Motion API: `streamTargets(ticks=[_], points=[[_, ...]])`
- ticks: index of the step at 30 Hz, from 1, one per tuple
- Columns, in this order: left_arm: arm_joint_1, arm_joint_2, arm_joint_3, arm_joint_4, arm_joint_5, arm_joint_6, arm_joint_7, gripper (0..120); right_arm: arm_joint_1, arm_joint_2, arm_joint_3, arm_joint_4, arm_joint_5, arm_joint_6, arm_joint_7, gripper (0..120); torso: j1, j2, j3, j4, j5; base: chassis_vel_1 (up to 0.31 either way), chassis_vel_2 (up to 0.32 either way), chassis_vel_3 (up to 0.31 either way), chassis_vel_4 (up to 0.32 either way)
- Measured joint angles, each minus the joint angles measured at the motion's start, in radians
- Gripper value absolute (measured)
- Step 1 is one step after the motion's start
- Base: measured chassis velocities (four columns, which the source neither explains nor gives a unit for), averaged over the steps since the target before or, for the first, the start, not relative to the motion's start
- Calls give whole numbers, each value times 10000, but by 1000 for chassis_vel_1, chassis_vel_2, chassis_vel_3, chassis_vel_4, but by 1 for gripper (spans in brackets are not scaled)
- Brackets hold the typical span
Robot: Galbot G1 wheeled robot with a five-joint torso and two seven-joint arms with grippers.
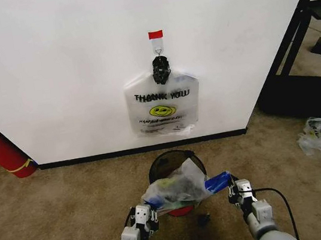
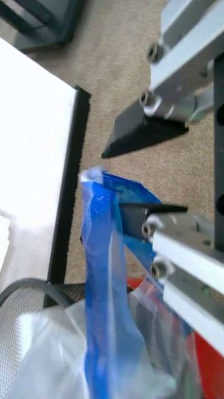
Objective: Pick up the garbage bag from the wall and place it over the trash bin.
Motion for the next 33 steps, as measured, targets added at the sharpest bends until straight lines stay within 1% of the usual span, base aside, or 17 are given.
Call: streamTargets(ticks=[2,3,6,9,10,11,14,17,18,19,21,24,26,29,31,32,33], points=[[414,61,-98,-260,259,-11,63,44,-260,-113,78,81,-320,227,-144,37,0,0,0,2,0,0,0,0,0],[414,61,-98,-260,259,-11,63,44,-260,-113,78,81,-320,227,-144,37,0,0,0,2,0,0,0,0,0],[1023,151,-247,-587,672,-66,184,57,-768,-292,184,257,-741,425,-431,51,0,0,0,0,0,0,0,0,0],[1584,329,-426,-893,1008,-258,483,71,-1294,-515,415,379,-1317,1000,-961,64,0,0,-1,1,0,0,0,0,0],[1700,375,-481,-970,1071,-346,575,74,-1411,-566,470,421,-1438,1145,-1061,68,0,0,-1,0,0,0,0,0,0],[1700,375,-481,-970,1071,-346,575,74,-1411,-566,470,421,-1438,1145,-1061,68,0,0,-1,0,0,0,0,0,0],[2050,517,-715,-1324,1227,-618,841,88,-1751,-686,668,612,-1814,1591,-1268,81,0,0,-1,-1,-1,0,0,0,0],[2406,661,-968,-1691,1315,-789,979,98,-2010,-734,953,767,-2043,1990,-1514,92,0,0,0,1,0,0,0,0,0],[2558,731,-1075,-1826,1391,-854,1020,98,-2106,-764,1087,816,-2089,2137,-1670,97,0,0,0,0,-1,0,0,0,0],[2558,731,-1075,-1826,1391,-854,1020,98,-2106,-764,1087,816,-2089,2137,-1670,97,0,0,0,0,-1,0,0,0,0],[2910,891,-1310,-2089,1534,-937,1072,100,-2307,-863,1394,837,-2268,2476,-2060,100,0,0,0,1,0,0,0,0,0],[3199,1146,-1531,-2455,1581,-962,1075,100,-2516,-1017,1887,717,-2550,3125,-2651,100,-1,0,0,3,0,0,0,0,0],[3212,1223,-1579,-2525,1553,-962,1075,100,-2565,-1053,2036,658,-2591,3304,-2864,100,0,0,0,2,1,0,0,0,0],[2828,1385,-1696,-2590,925,-870,1023,100,-2609,-1093,2584,371,-2639,4140,-3660,100,-1,0,0,2,-1,0,0,0,0],[2260,1433,-1708,-2590,278,-719,1004,100,-2527,-1042,2852,151,-2605,4825,-4131,100,0,0,1,2,0,0,0,0,0],[1798,1442,-1706,-2590,-227,-627,982,100,-2462,-984,2976,59,-2498,5211,-4344,100,0,0,1,2,0,0,0,0,0],[1798,1442,-1706,-2590,-227,-627,982,100,-2462,-984,2976,59,-2498,5211,-4344,100,0,0,1,2,0,0,0,0,0]])
